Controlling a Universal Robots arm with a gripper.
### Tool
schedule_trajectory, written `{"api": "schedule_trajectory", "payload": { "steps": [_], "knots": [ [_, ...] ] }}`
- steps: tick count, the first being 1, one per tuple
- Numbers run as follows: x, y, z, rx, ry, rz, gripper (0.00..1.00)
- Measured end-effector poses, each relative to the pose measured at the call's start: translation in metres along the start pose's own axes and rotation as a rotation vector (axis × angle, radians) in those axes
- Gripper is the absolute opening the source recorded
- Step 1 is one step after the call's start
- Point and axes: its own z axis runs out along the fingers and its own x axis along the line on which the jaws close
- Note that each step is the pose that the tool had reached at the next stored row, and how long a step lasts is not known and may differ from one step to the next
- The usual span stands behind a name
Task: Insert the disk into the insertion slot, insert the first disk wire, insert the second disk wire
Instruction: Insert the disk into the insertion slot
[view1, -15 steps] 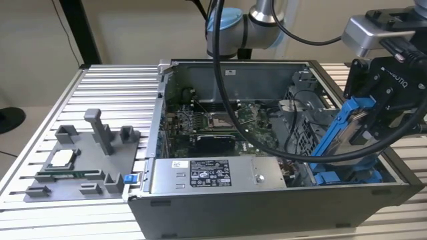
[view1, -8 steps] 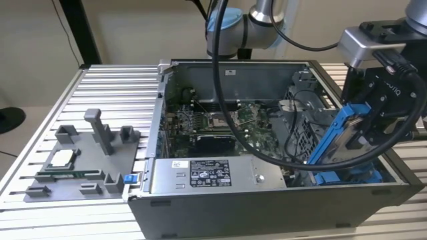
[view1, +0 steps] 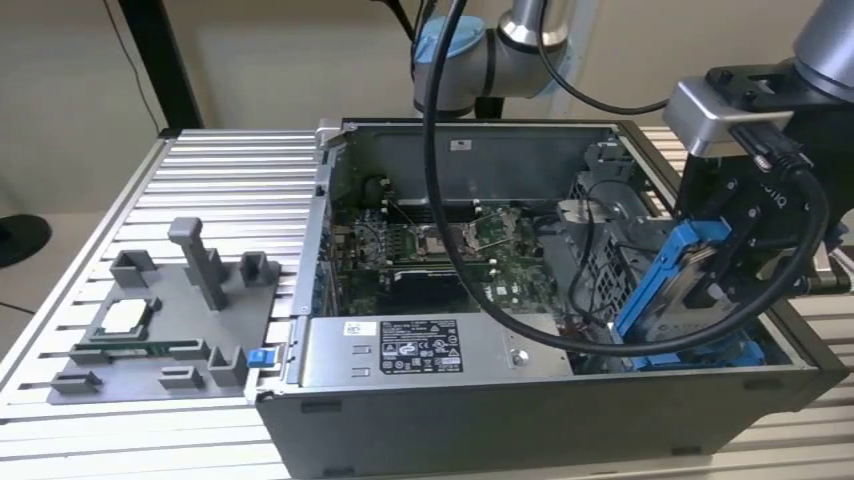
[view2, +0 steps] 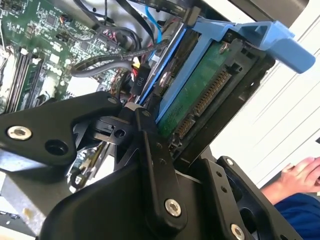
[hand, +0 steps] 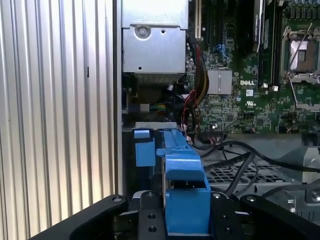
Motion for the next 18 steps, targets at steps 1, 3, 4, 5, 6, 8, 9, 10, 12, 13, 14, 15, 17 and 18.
{"api": "schedule_trajectory", "payload": {
  "steps": [1, 3, 4, 5, 6, 8, 9, 10, 12, 13, 14, 15, 17, 18],
  "knots": [
    [0.0001, 0.0, 0.0017, -0.0001, -0.0001, 0.0, 0.0],
    [0.0003, 0.0, 0.0052, -0.0001, -0.0001, 0.001, 0.0],
    [0.0004, 0.0, 0.007, 0.0, -0.0001, 0.001, 0.0],
    [0.0005, 0.0, 0.0089, -0.0001, -0.0001, 0.001, 0.0],
    [0.0007, 0.0, 0.0106, 0.0, -0.0001, 0.001, 0.0],
    [0.0008, 0.0001, 0.012, -0.0008, -0.0001, 0.001, 0.0],
    [0.0008, 0.0001, 0.012, -0.0008, -0.0001, 0.001, 0.0],
    [0.0008, 0.0001, 0.0119, -0.001, 0.0002, 0.001, 1.0],
    [0.0007, 0.0, 0.0106, -0.0009, 0.0002, 0.001, 1.0],
    [0.0005, 0.0001, 0.008, -0.0009, -0.0004, 0.001, 1.0],
    [0.0002, 0.0, 0.004, -0.0009, -0.0007, 0.001, 1.0],
    [-0.0002, 0.0, -0.0007, -0.0009, -0.0013, 0.002, 1.0],
    [-0.0008, 0.0, -0.0092, -0.0009, -0.0018, 0.002, 1.0],
    [-0.0011, 0.0, -0.0123, -0.0009, -0.0019, 0.002, 1.0]
  ]
}}
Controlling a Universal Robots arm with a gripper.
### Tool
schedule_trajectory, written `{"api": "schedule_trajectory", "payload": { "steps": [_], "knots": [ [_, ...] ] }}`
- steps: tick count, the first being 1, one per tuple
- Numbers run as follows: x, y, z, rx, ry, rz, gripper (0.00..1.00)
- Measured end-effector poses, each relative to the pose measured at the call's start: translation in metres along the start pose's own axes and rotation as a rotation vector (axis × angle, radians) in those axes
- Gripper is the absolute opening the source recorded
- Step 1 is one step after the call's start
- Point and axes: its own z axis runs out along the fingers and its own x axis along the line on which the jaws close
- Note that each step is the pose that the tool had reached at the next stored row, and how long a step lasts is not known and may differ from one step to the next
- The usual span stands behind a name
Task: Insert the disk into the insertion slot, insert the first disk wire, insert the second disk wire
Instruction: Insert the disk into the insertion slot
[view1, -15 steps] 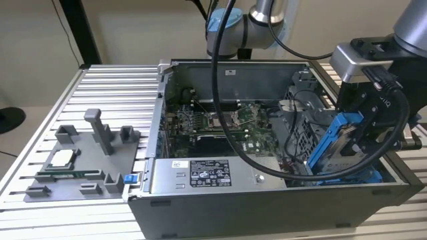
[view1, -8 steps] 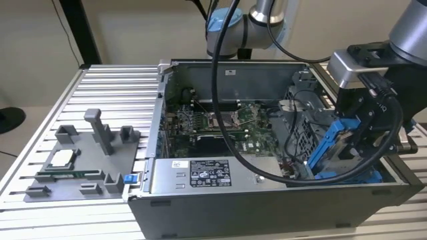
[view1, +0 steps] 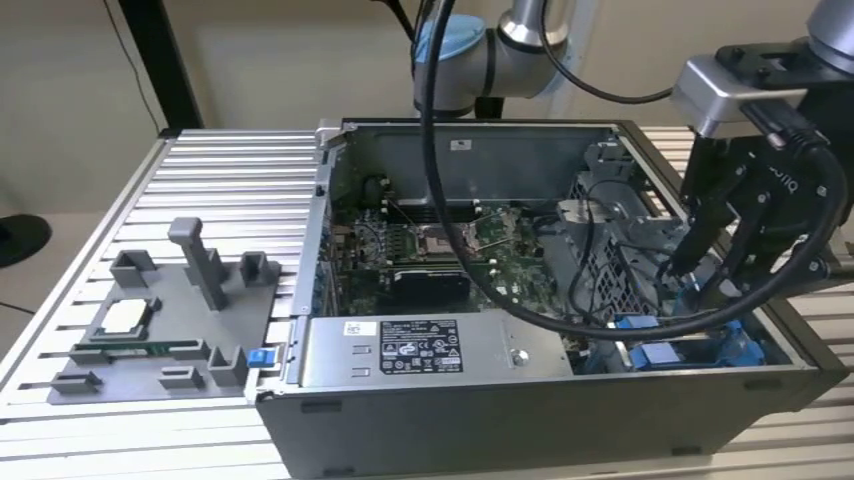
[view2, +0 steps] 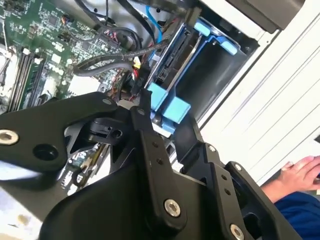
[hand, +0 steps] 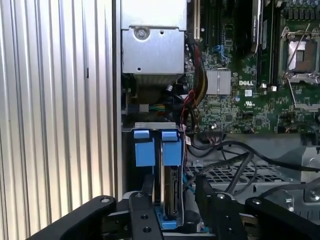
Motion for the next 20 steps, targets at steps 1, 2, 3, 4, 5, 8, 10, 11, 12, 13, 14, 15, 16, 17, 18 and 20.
{"api": "schedule_trajectory", "payload": {
  "steps": [1, 2, 3, 4, 5, 8, 10, 11, 12, 13, 14, 15, 16, 17, 18, 20],
  "knots": [
    [-0.0004, 0.0, -0.0009, 0.0, -0.0003, 0.0, 1.0],
    [-0.0022, -0.0002, -0.0008, 0.0, -0.0002, 0.0, 1.0],
    [-0.0043, -0.0006, -0.0006, 0.0001, 0.0, 0.001, 1.0],
    [-0.0056, -0.0015, -0.0001, 0.0001, 0.0, 0.001, 1.0],
    [-0.0068, -0.0028, 0.0005, 0.0004, -0.0002, 0.001, 1.0],
    [-0.0103, -0.0083, 0.002, 0.0019, -0.0002, 0.001, 1.0],
    [-0.0124, -0.0108, 0.0029, 0.0036, -0.0006, 0.001, 1.0],
    [-0.0132, -0.0111, 0.0032, 0.0055, -0.0019, 0.001, 1.0],
    [-0.0138, -0.0111, 0.0038, 0.006, -0.0047, 0.001, 1.0],
    [-0.0144, -0.0112, 0.0048, 0.0061, -0.008, 0.002, 1.0],
    [-0.0152, -0.0111, 0.006, 0.0061, -0.0111, 0.002, 1.0],
    [-0.016, -0.0112, 0.0076, 0.0061, -0.0135, 0.003, 1.0],
    [-0.0168, -0.0112, 0.0093, 0.0061, -0.0158, 0.004, 1.0],
    [-0.0177, -0.0111, 0.011, 0.0061, -0.018, 0.005, 1.0],
    [-0.0186, -0.0111, 0.0126, 0.0061, -0.0206, 0.006, 1.0],
    [-0.0204, -0.0111, 0.0148, 0.0061, -0.0252, 0.007, 1.0]
  ]
}}
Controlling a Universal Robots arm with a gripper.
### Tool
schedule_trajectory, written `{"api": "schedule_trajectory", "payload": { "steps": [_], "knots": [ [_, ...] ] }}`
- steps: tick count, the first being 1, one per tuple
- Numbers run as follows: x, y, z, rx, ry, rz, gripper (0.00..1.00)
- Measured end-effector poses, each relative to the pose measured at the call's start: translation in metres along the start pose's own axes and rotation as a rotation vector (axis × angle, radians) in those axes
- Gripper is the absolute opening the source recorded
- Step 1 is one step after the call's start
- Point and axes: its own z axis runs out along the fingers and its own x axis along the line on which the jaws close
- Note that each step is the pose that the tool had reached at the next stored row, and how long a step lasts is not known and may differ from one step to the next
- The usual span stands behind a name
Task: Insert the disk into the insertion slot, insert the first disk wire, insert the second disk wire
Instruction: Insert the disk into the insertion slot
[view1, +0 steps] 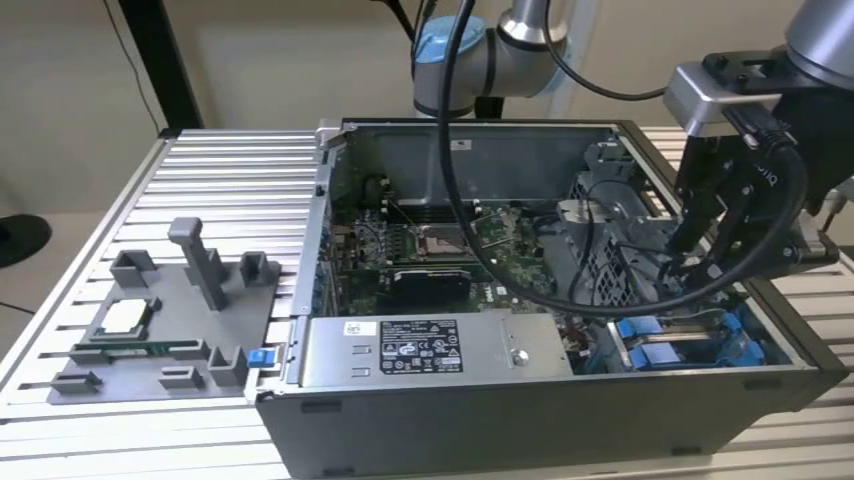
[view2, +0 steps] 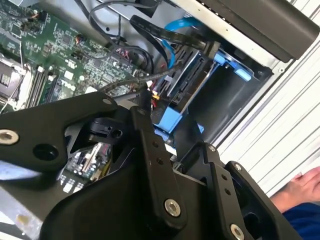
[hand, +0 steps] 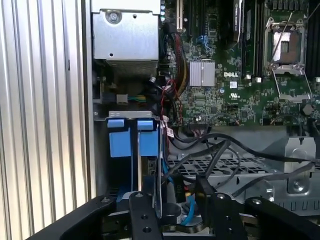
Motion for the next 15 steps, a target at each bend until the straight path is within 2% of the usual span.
{"api": "schedule_trajectory", "payload": {
  "steps": [7, 10, 14, 15],
  "knots": [
    [-0.002, 0.0001, 0.0006, 0.0009, -0.003, 0.001, 1.0],
    [-0.0023, 0.0002, 0.0001, 0.0078, -0.0038, 0.002, 1.0],
    [-0.0034, 0.0002, 0.0001, 0.0219, -0.0055, 0.008, 1.0],
    [-0.0039, 0.0001, 0.0, 0.0239, -0.0057, 0.01, 0.0]
  ]
}}
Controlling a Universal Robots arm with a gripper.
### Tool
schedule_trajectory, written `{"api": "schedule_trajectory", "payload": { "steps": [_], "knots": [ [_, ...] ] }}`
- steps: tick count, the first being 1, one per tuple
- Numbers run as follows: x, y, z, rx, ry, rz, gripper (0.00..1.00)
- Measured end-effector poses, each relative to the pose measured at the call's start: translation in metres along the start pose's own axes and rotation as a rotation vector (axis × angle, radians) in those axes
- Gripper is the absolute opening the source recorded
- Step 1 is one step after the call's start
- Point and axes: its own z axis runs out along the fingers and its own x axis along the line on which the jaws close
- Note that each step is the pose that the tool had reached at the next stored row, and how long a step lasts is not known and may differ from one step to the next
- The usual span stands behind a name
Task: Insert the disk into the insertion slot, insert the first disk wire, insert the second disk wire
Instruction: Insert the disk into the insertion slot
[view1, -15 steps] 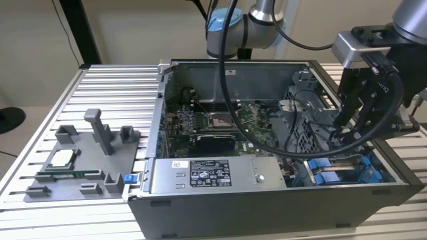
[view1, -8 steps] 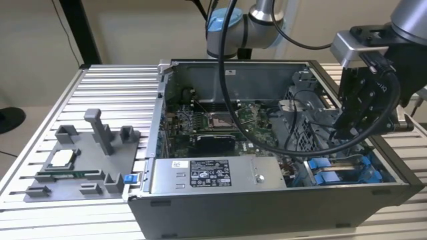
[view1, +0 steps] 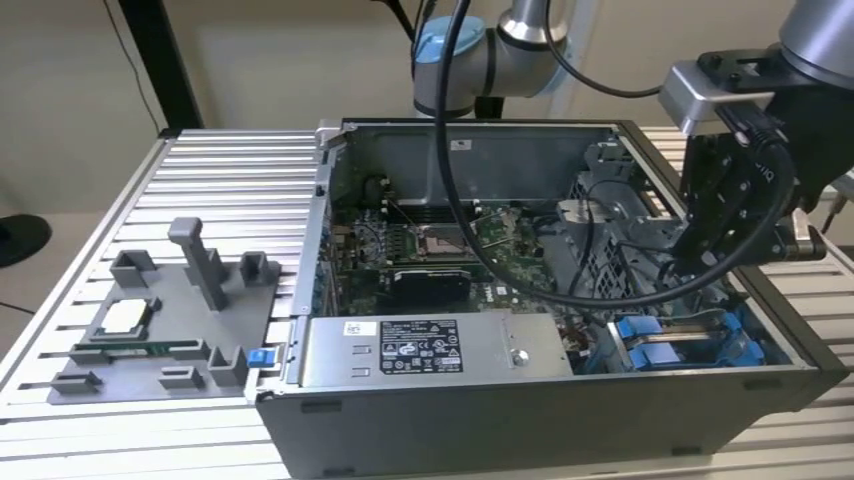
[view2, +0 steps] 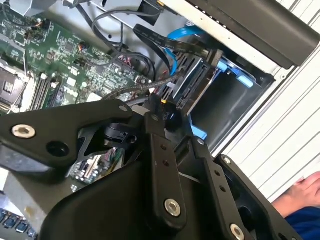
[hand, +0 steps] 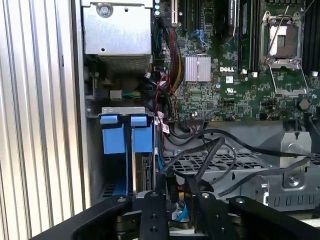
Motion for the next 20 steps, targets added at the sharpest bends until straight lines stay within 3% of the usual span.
{"api": "schedule_trajectory", "payload": {
  "steps": [6, 9, 20],
  "knots": [
    [-0.0008, 0.0003, 0.0004, 0.0016, -0.0007, 0.006, 0.0],
    [0.0, 0.0003, 0.0041, 0.0011, 0.001, 0.003, 0.0],
    [0.0089, -0.0007, 0.0137, -0.0042, 0.002, -0.048, 0.0]
  ]
}}
